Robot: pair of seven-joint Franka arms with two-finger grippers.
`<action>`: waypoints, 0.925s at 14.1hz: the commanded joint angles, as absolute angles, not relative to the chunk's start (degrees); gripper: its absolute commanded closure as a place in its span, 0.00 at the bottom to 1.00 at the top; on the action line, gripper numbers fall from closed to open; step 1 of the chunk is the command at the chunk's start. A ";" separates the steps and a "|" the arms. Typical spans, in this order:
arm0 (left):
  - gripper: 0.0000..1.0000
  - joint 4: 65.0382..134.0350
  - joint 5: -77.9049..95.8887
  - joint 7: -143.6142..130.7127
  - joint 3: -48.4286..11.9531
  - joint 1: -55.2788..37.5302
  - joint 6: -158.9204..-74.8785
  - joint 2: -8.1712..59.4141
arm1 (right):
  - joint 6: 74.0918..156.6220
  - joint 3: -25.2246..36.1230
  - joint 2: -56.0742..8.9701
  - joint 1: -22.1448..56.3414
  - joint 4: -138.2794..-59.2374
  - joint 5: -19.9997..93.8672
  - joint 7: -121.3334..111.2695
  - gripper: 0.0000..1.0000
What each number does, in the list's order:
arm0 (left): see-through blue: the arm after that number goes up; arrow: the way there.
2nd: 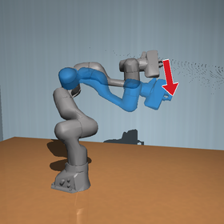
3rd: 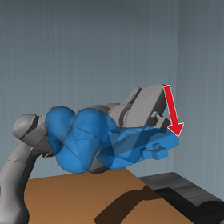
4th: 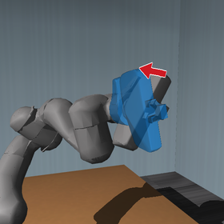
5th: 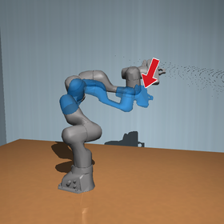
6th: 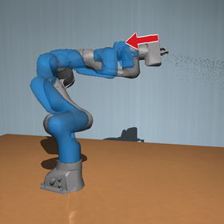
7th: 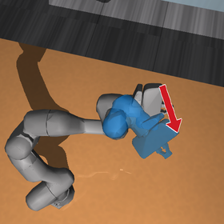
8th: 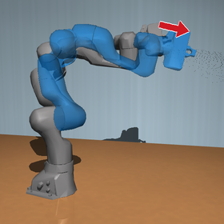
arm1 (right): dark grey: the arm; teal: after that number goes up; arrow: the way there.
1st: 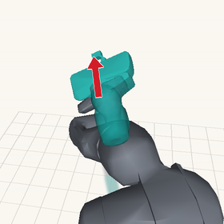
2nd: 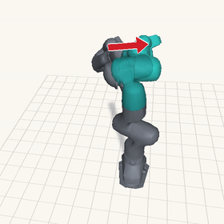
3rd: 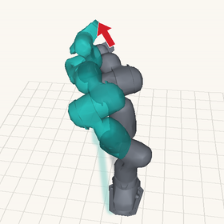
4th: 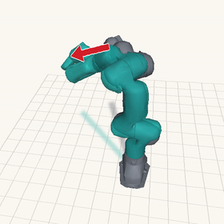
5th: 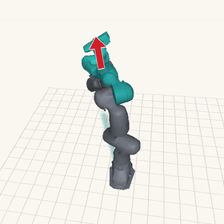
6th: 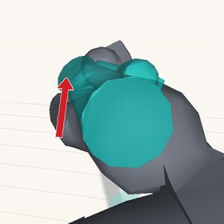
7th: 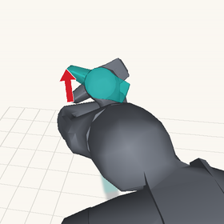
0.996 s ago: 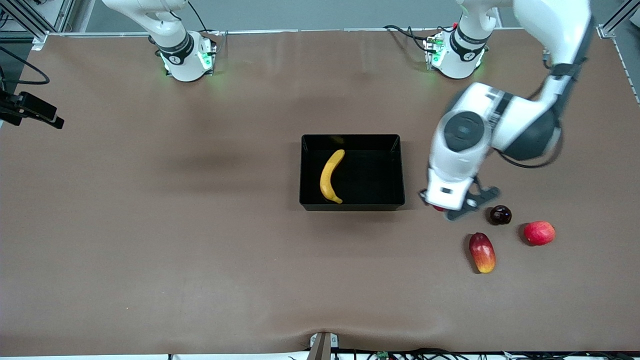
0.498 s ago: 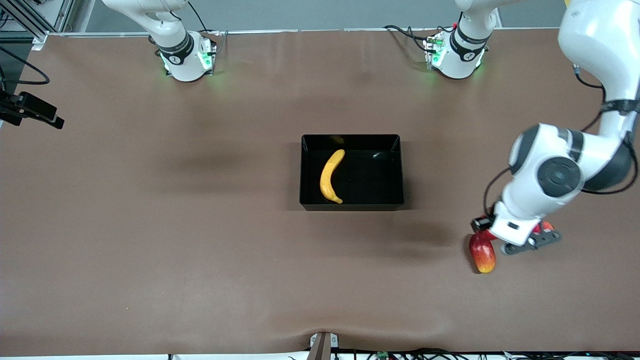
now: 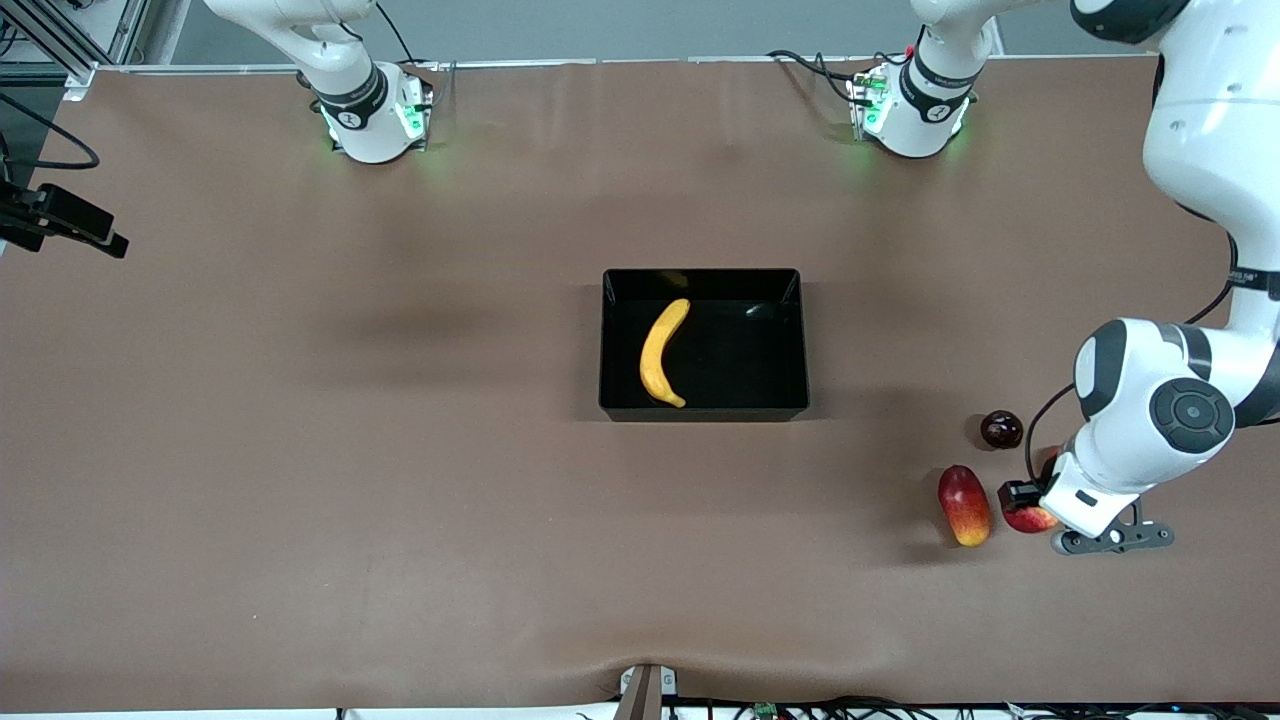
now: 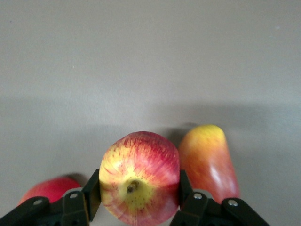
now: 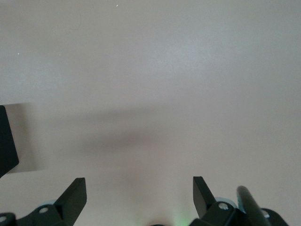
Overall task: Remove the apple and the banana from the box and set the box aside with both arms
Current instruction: 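Carry the apple with the left gripper beside the mango and plum, then lower the apple onto the table and open the left gripper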
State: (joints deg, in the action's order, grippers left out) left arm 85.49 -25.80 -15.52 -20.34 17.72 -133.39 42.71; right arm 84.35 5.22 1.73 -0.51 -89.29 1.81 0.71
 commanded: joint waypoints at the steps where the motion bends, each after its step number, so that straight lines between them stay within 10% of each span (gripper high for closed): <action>1: 1.00 83.58 -27.16 -13.53 -18.90 17.23 -138.58 46.22 | 83.58 4.83 1.05 -0.97 -87.89 2.64 0.79 0.00; 4: 1.00 83.58 -27.07 -14.68 -17.76 17.23 -140.89 47.90 | 83.58 4.83 1.05 -0.88 -87.89 2.64 0.79 0.00; 5: 0.70 83.67 -27.24 -14.50 -17.67 17.23 -140.98 47.99 | 83.58 4.83 1.05 -0.88 -87.89 2.64 0.88 0.00; 6: 0.12 83.67 -27.16 -14.50 -17.67 17.23 -141.15 47.99 | 83.58 4.83 1.05 -0.88 -87.89 2.64 0.79 0.00; 7: 0.00 83.67 -27.07 -14.59 -17.67 17.31 -141.15 47.64 | 83.58 4.83 1.05 -0.88 -87.89 2.64 0.79 0.00; 13: 0.00 84.46 -26.81 -13.72 -21.25 17.14 -133.53 39.57 | 83.58 4.92 1.05 -0.97 -87.89 2.64 0.79 0.00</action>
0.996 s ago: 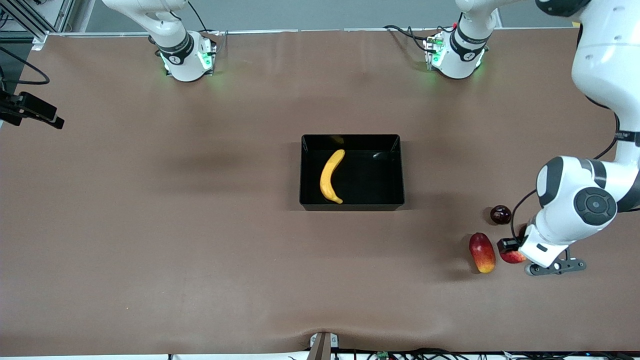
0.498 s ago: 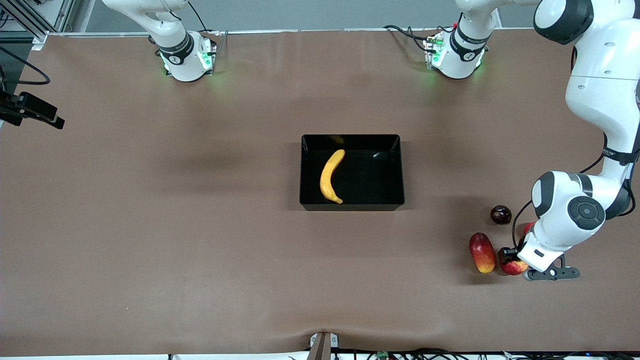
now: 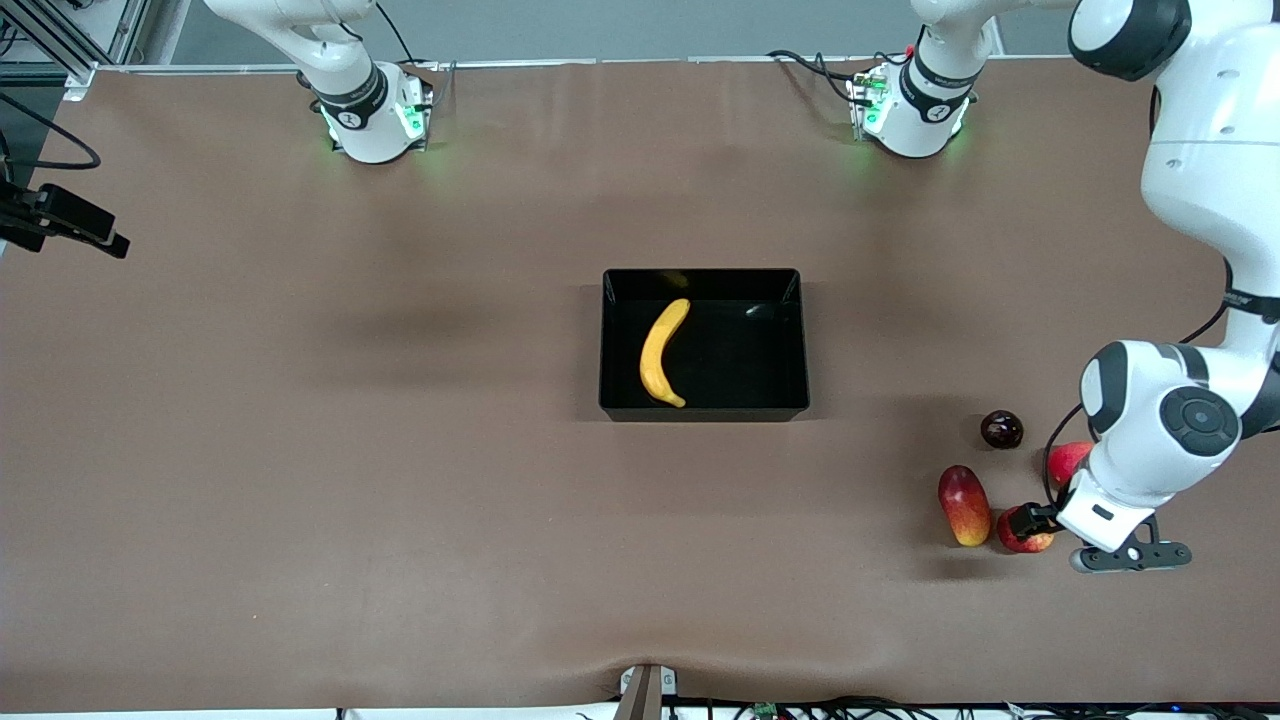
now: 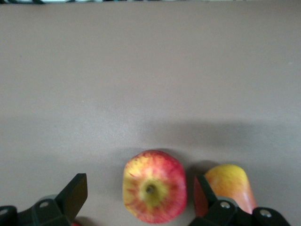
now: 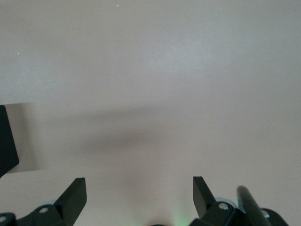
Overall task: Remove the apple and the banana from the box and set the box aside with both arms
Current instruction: 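Lower the apple onto the table and open the left gripper, then move the left gripper to the banana and grasp it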
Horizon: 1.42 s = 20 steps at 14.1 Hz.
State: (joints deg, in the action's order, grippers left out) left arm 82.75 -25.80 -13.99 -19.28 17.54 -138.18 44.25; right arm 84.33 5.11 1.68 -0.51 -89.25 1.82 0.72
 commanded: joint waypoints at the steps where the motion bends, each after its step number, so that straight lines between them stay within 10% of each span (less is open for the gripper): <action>1: 0.00 85.25 -26.72 -13.89 -23.27 17.14 -131.68 37.98 | 83.58 4.92 1.05 -0.97 -87.98 2.64 0.79 0.00; 7: 0.00 86.75 -27.07 -23.44 -39.09 15.31 -119.20 34.36 | 83.58 4.92 1.05 -1.05 -87.98 2.64 0.79 0.00; 20: 0.00 86.13 -27.33 -50.27 -39.11 -10.98 -121.37 43.23 | 83.58 4.92 1.05 -1.14 -87.98 2.64 0.79 0.00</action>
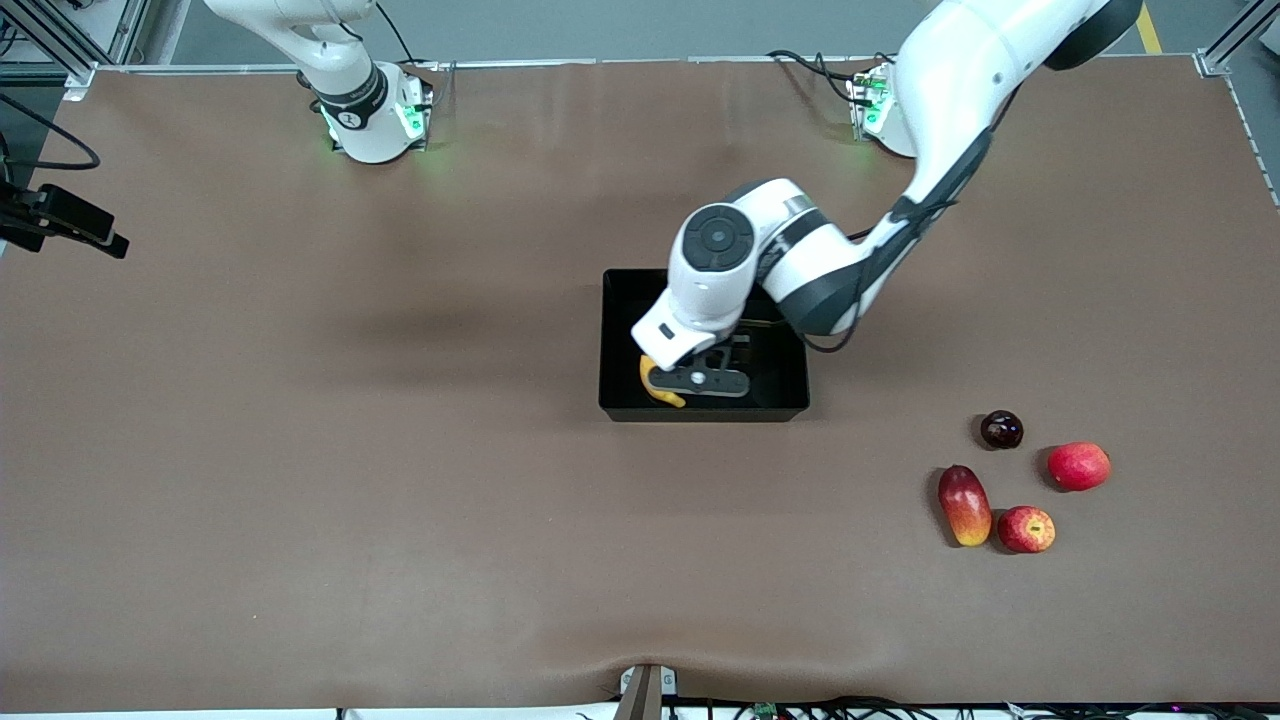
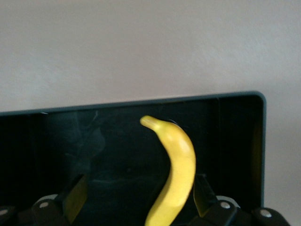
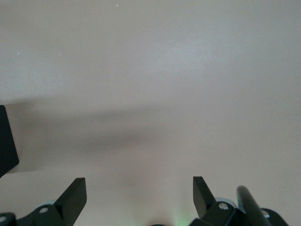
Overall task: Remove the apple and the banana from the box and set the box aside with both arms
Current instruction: 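Move the left gripper to the banana and grasp it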
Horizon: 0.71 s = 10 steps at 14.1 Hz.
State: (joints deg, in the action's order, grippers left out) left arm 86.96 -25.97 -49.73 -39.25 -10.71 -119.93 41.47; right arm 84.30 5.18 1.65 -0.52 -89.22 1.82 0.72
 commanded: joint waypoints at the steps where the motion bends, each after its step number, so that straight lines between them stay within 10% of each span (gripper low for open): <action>1: 0.00 86.39 -27.07 -50.27 -39.11 -10.99 -121.64 44.20 | 83.58 4.92 1.05 -1.14 -87.98 2.64 0.53 0.00; 10: 0.00 87.10 -30.05 -50.27 -35.96 -15.89 -131.21 51.41 | 83.67 4.92 0.88 -1.06 -87.98 2.64 0.35 0.00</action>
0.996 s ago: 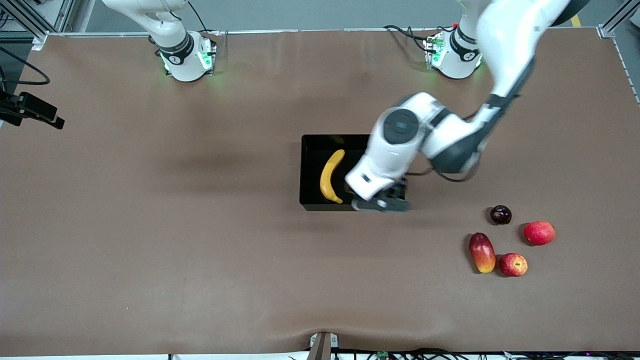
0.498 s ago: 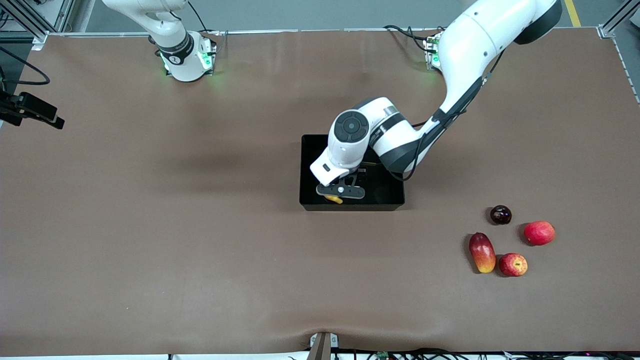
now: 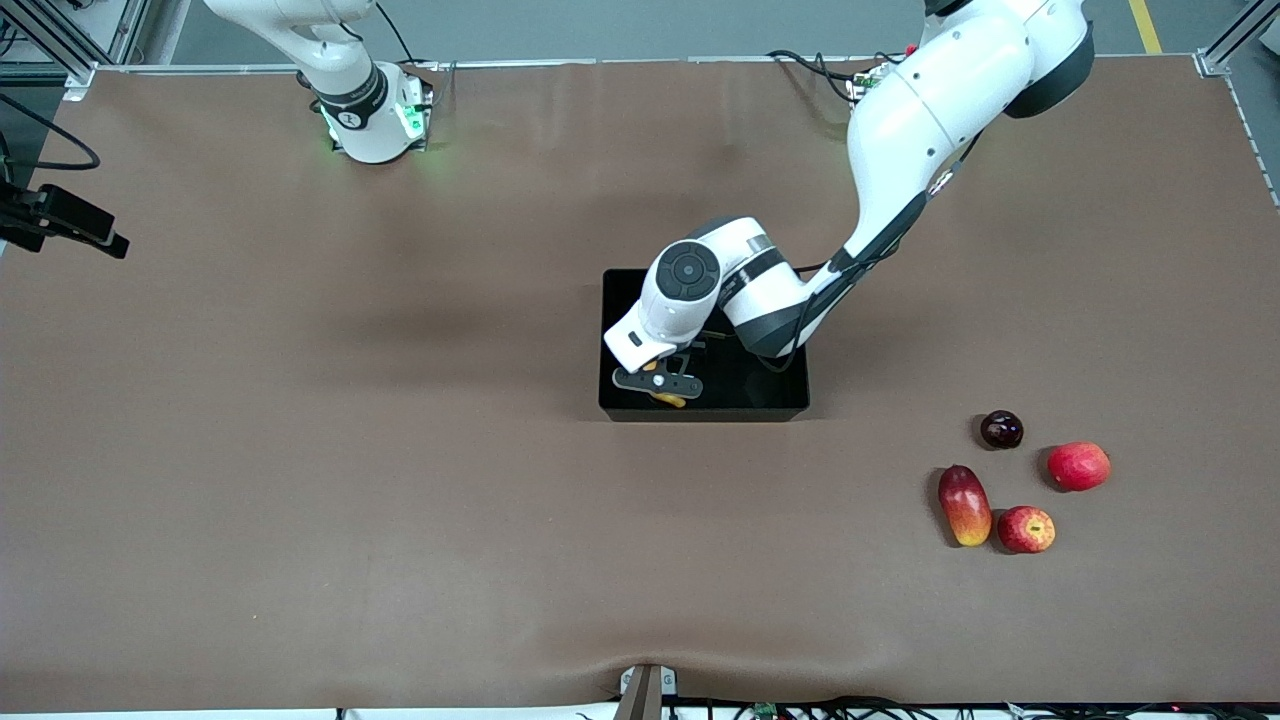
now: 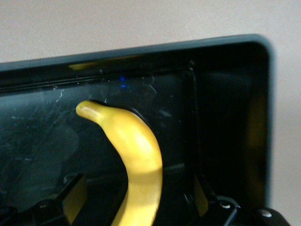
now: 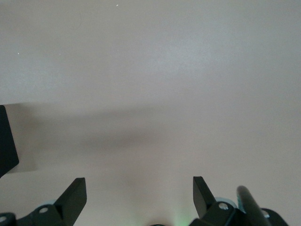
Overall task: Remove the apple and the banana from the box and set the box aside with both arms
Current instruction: 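Move the left gripper to the banana and grasp it, then carry the banana with the left gripper toward the other fruits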
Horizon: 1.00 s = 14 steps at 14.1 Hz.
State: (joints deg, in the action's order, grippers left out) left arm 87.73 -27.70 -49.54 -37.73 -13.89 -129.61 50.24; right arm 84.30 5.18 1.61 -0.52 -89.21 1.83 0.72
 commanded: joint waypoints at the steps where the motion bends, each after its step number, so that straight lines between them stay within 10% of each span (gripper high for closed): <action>1: 0.00 87.10 -30.06 -50.27 -34.82 -16.95 -132.96 51.50 | 83.67 4.92 0.27 -0.88 -87.98 2.64 0.26 0.00; 4: 0.09 87.19 -30.23 -50.19 -33.49 -18.01 -136.13 53.35 | 83.58 4.92 -0.09 -0.79 -87.98 2.64 0.26 0.00; 7: 1.00 87.62 -30.23 -49.84 -32.96 -18.37 -136.23 53.44 | 83.58 4.92 -1.67 -0.62 -88.07 2.64 0.26 0.00; 14: 1.00 87.01 -29.45 -48.70 -34.10 -16.96 -123.08 44.85 | 81.83 4.83 -4.66 0.00 -88.15 2.64 0.26 0.00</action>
State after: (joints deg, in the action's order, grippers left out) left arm 86.15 -29.01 -49.22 -33.39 -17.38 -129.13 50.52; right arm 82.82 4.89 -4.01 -0.17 -89.24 1.85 0.66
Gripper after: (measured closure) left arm 0.604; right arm 0.000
